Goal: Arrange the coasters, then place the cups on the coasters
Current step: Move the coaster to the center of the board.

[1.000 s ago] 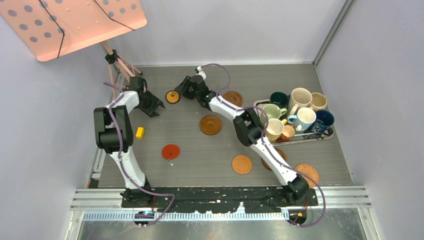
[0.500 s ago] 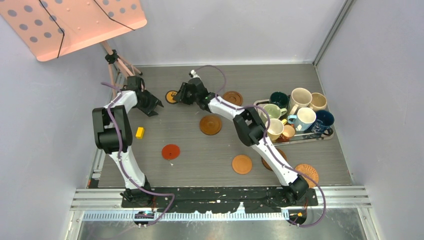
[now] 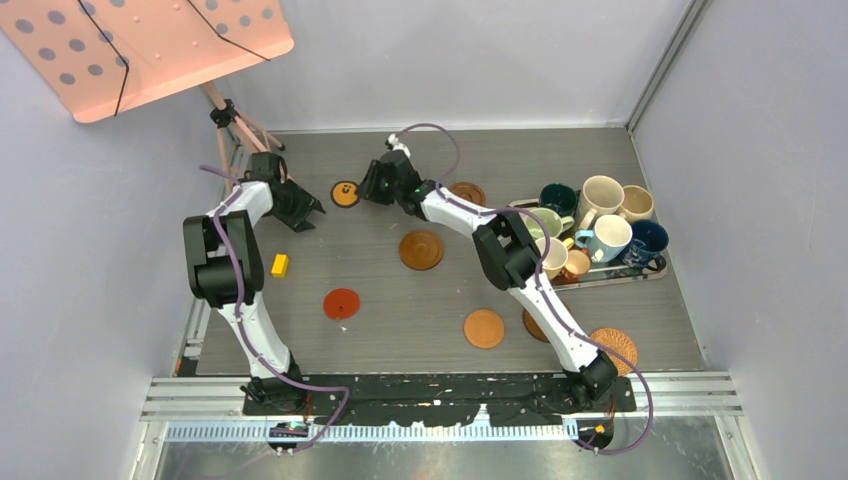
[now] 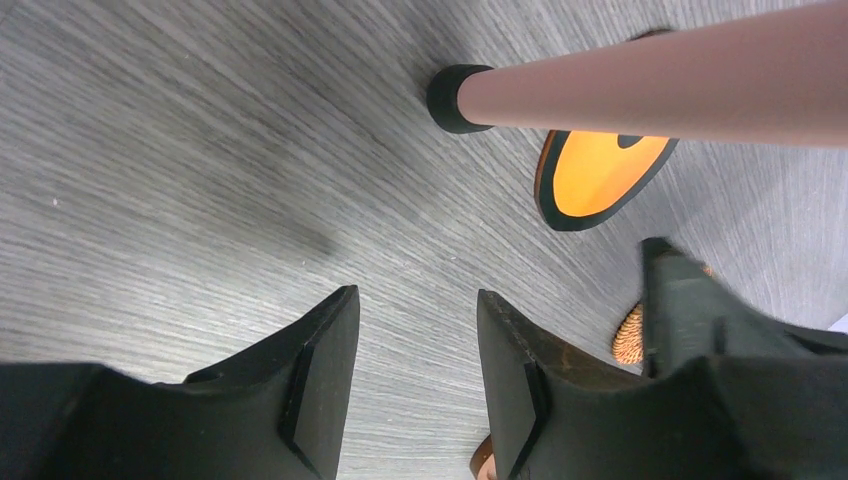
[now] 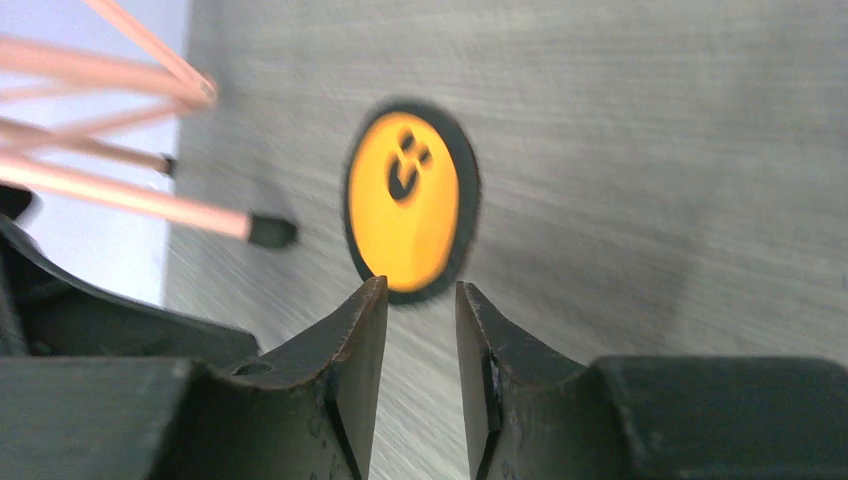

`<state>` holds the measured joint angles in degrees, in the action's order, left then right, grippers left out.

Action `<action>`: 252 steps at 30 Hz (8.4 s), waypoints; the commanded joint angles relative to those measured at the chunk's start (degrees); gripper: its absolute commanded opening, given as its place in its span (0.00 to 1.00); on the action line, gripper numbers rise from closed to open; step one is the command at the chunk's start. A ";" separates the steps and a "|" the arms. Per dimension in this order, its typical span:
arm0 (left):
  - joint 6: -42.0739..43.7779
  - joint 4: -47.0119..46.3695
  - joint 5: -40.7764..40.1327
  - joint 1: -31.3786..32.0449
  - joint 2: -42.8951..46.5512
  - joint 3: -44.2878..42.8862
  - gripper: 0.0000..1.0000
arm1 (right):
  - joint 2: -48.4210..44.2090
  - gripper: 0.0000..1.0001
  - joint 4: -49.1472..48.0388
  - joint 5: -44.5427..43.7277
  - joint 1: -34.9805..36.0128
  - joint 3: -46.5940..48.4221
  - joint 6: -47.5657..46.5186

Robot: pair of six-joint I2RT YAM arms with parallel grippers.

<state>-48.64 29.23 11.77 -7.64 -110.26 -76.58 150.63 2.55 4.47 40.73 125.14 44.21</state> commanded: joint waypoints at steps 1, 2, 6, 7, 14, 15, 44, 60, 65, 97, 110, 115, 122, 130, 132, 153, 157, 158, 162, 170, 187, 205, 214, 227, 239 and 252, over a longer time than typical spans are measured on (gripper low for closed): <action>-0.82 -4.90 2.44 -0.36 1.67 1.46 0.49 | 4.39 0.41 -5.33 -2.48 -1.44 10.25 5.93; -1.06 -5.15 2.60 -0.36 1.63 1.58 0.49 | 6.05 0.41 -5.48 -2.48 -1.51 10.71 7.28; -1.44 -5.93 3.02 -0.36 1.80 2.60 0.49 | 8.37 0.47 -6.63 -6.05 -1.24 11.36 12.27; -1.38 -5.95 3.12 -0.34 1.66 2.61 0.49 | 8.83 0.52 -6.57 -7.15 -1.21 11.95 12.46; -2.38 -6.42 4.38 -0.36 0.79 1.76 0.48 | 13.71 0.62 -6.86 -9.22 -1.32 18.45 17.48; -2.42 -6.39 4.53 -0.31 0.71 1.57 0.48 | 14.43 0.62 -6.77 -8.25 -1.25 19.04 17.84; 1.17 -4.54 3.46 -3.78 4.07 3.14 0.48 | 10.04 0.49 -4.06 8.07 2.93 16.64 2.02; 0.21 -8.61 4.21 -4.19 1.07 0.77 0.48 | 2.42 0.43 -7.59 5.06 0.88 7.50 0.85; -1.57 -11.68 5.54 -4.03 -0.93 1.43 0.48 | 7.71 0.47 -7.71 1.92 -0.03 13.79 4.51; -8.04 -18.42 6.83 2.81 -7.35 -1.12 0.46 | 9.88 0.48 -11.95 0.87 -2.61 12.17 10.16; -9.17 -17.28 9.49 7.09 -11.57 -7.74 0.46 | 4.02 0.48 -14.28 1.97 -5.26 2.63 9.35; -9.11 -17.12 9.41 9.43 -11.60 -8.18 0.46 | 3.03 0.48 -13.71 2.12 -5.93 2.17 9.12; -8.76 -17.02 9.25 10.19 -11.53 -7.80 0.46 | 2.77 0.48 -14.21 2.63 -6.48 1.91 9.22; -6.87 -14.59 7.71 9.40 -11.39 -11.77 0.46 | 3.01 0.48 -13.40 2.58 -6.97 3.12 8.62; -6.26 -11.74 7.47 8.78 -12.87 -15.75 0.46 | 2.75 0.48 -12.81 2.47 -7.02 3.08 8.24; -3.88 -3.11 6.44 9.41 -20.34 -25.64 0.44 | 1.42 0.48 -11.84 2.36 -8.65 2.10 5.28; -3.05 -2.88 6.95 10.67 -19.02 -23.12 0.45 | 3.16 0.48 -11.20 2.95 -9.13 6.12 5.06; -3.04 -2.98 7.60 11.02 -18.84 -22.52 0.45 | 3.48 0.48 -10.92 3.05 -9.20 7.56 4.50; -1.53 -0.99 9.48 12.14 -18.16 -21.82 0.45 | 4.65 0.49 -10.91 2.63 -9.47 9.47 3.63; 0.05 -3.72 6.97 9.05 -8.28 -14.10 0.45 | 9.68 0.48 -12.26 1.83 -8.81 15.58 7.29; 0.57 -6.14 3.67 1.82 -6.43 -9.34 0.52 | 16.10 0.59 -9.13 -1.23 -3.34 22.56 12.62; 0.76 -4.92 9.35 0.68 -9.94 -10.77 0.54 | 9.87 0.40 -6.24 15.65 -1.68 14.04 4.02; 1.19 -4.10 10.56 2.53 -13.29 -14.59 0.54 | -0.29 0.39 -7.50 12.49 -4.46 2.57 -1.16; 0.92 -2.92 7.37 6.15 -13.45 -20.04 0.54 | -3.53 0.40 -9.64 10.26 -7.46 0.85 -2.31; 0.48 0.45 0.55 5.97 -15.34 -26.07 0.54 | -3.79 0.40 -10.56 9.95 -7.86 0.51 -2.62; -4.88 -3.12 -4.57 6.94 -14.85 -20.42 0.52 | -2.61 0.40 -11.97 9.39 -7.77 0.46 -0.25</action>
<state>-50.83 28.05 8.86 -1.32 -125.40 -96.44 151.50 -6.26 14.96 32.67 125.10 43.72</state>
